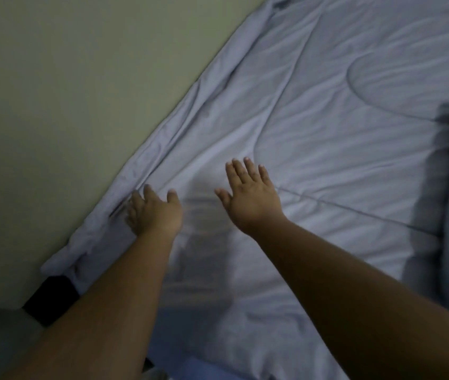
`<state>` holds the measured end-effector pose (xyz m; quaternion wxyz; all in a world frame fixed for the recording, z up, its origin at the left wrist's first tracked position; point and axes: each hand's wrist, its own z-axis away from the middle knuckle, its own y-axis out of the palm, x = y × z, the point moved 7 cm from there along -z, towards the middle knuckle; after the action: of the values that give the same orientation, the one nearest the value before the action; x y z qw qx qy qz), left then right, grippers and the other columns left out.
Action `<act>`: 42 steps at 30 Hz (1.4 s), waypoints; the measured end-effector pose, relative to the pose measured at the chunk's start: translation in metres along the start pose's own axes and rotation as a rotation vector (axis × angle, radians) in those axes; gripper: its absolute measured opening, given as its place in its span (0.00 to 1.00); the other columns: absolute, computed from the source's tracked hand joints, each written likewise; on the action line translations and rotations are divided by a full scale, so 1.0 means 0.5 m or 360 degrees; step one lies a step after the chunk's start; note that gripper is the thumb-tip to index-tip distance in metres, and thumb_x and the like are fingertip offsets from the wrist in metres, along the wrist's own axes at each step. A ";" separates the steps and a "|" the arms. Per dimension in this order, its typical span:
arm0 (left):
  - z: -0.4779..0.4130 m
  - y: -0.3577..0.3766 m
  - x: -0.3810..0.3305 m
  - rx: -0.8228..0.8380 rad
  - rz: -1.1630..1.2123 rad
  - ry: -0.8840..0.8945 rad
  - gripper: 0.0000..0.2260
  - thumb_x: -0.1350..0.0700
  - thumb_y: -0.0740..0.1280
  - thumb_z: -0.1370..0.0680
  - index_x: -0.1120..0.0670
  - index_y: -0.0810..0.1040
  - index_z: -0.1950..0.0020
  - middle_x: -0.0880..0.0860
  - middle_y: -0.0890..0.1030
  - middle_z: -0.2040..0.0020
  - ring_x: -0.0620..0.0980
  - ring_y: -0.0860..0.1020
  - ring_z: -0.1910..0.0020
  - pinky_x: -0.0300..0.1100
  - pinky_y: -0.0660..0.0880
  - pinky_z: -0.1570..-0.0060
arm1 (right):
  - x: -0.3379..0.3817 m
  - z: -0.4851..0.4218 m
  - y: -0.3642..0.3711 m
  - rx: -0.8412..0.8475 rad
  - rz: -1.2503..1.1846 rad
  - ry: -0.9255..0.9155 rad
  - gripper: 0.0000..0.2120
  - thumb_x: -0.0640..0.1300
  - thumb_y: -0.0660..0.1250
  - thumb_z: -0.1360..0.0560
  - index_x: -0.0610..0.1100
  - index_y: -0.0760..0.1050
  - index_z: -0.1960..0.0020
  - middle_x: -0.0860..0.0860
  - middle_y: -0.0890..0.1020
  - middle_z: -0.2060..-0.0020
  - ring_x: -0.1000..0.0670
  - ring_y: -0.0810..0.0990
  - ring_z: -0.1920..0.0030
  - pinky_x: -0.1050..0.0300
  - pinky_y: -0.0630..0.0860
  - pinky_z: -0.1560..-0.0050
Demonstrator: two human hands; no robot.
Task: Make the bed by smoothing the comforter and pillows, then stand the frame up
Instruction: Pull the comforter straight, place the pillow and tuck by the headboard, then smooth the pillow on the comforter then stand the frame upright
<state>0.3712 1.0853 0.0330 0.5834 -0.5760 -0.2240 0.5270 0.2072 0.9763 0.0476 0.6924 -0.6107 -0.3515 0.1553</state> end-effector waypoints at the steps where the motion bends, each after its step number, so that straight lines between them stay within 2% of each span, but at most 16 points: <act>1: 0.019 0.001 -0.046 -0.0010 -0.0012 0.0093 0.31 0.41 0.52 0.20 0.55 0.50 0.22 0.57 0.49 0.21 0.58 0.49 0.23 0.54 0.47 0.25 | -0.041 0.010 -0.027 -0.0029 0.0006 0.0042 0.30 0.58 0.44 0.20 0.45 0.45 0.24 0.48 0.49 0.23 0.48 0.42 0.24 0.49 0.38 0.26; 6: 0.177 0.043 -0.310 -0.0044 -0.0079 0.0592 0.30 0.42 0.52 0.20 0.56 0.51 0.23 0.57 0.50 0.22 0.57 0.50 0.23 0.52 0.46 0.24 | -0.283 0.106 -0.179 -0.0179 0.0030 0.0276 0.30 0.59 0.43 0.20 0.44 0.45 0.24 0.49 0.48 0.23 0.48 0.41 0.24 0.49 0.38 0.26; 8: 0.231 0.061 -0.387 -0.0056 -0.0109 0.0699 0.30 0.42 0.52 0.20 0.56 0.51 0.23 0.57 0.51 0.22 0.56 0.50 0.23 0.51 0.45 0.24 | -0.352 0.138 -0.224 -0.0221 0.0036 0.0319 0.30 0.59 0.42 0.20 0.45 0.45 0.24 0.49 0.49 0.23 0.48 0.42 0.24 0.49 0.38 0.26; 15: 0.575 0.213 -0.739 0.0108 -0.0042 0.1185 0.29 0.43 0.53 0.20 0.55 0.52 0.23 0.57 0.51 0.22 0.57 0.50 0.23 0.52 0.46 0.24 | -0.726 0.370 -0.398 -0.0327 0.0162 0.0632 0.30 0.59 0.43 0.20 0.44 0.47 0.24 0.48 0.50 0.23 0.48 0.42 0.24 0.49 0.38 0.26; 23: 0.838 0.399 -0.965 0.0277 -0.0103 0.1488 0.29 0.42 0.52 0.20 0.53 0.51 0.22 0.54 0.50 0.21 0.55 0.49 0.23 0.51 0.48 0.25 | -1.074 0.561 -0.472 -0.0375 0.0241 0.1020 0.31 0.60 0.42 0.20 0.44 0.48 0.24 0.48 0.51 0.23 0.47 0.42 0.24 0.46 0.39 0.25; 29: 0.803 0.517 -0.981 0.0216 -0.0455 0.1514 0.27 0.42 0.51 0.20 0.50 0.52 0.23 0.53 0.51 0.21 0.56 0.50 0.23 0.55 0.47 0.25 | -1.219 0.632 -0.387 -0.0358 0.0114 0.1429 0.28 0.56 0.48 0.20 0.45 0.52 0.24 0.46 0.52 0.23 0.40 0.45 0.24 0.39 0.42 0.27; 31: 0.775 0.531 -0.963 0.0164 -0.0560 0.1436 0.25 0.39 0.49 0.21 0.43 0.53 0.24 0.47 0.51 0.21 0.57 0.51 0.24 0.59 0.50 0.27 | -1.238 0.646 -0.348 -0.0348 -0.0013 0.1581 0.27 0.58 0.49 0.21 0.51 0.53 0.25 0.48 0.50 0.23 0.35 0.46 0.26 0.36 0.45 0.29; 33: 0.759 0.536 -0.949 0.0171 -0.0541 0.1312 0.24 0.34 0.49 0.23 0.34 0.54 0.27 0.43 0.49 0.22 0.62 0.57 0.27 0.60 0.57 0.31 | -1.247 0.645 -0.327 -0.0353 -0.0124 0.1656 0.25 0.59 0.49 0.22 0.57 0.52 0.26 0.49 0.47 0.23 0.32 0.48 0.27 0.33 0.49 0.31; 36: 0.744 0.536 -0.942 0.0235 -0.0381 0.1128 0.25 0.28 0.52 0.28 0.27 0.54 0.31 0.48 0.51 0.23 0.65 0.64 0.32 0.57 0.63 0.32 | -1.255 0.643 -0.325 -0.0444 -0.0229 0.1727 0.24 0.61 0.50 0.23 0.63 0.53 0.28 0.47 0.44 0.23 0.31 0.57 0.31 0.34 0.58 0.36; 39: 0.729 0.534 -0.941 0.0261 -0.0368 0.1026 0.30 0.25 0.53 0.32 0.27 0.51 0.31 0.60 0.62 0.29 0.65 0.67 0.35 0.57 0.67 0.35 | -1.264 0.652 -0.320 -0.0514 -0.0369 0.1821 0.23 0.64 0.52 0.25 0.66 0.55 0.31 0.41 0.55 0.26 0.34 0.64 0.37 0.37 0.62 0.38; 42: 0.730 0.531 -0.935 0.0282 -0.0312 0.0993 0.34 0.23 0.56 0.36 0.32 0.56 0.33 0.61 0.68 0.35 0.64 0.71 0.39 0.55 0.71 0.38 | -1.268 0.670 -0.318 -0.0594 -0.0529 0.1864 0.23 0.66 0.53 0.26 0.67 0.57 0.32 0.41 0.65 0.36 0.37 0.67 0.39 0.40 0.64 0.38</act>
<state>-0.2014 0.7783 0.0398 0.7195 -0.6323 -0.0424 0.2842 -0.5002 0.7819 0.0133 0.6665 -0.6421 -0.0257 -0.3778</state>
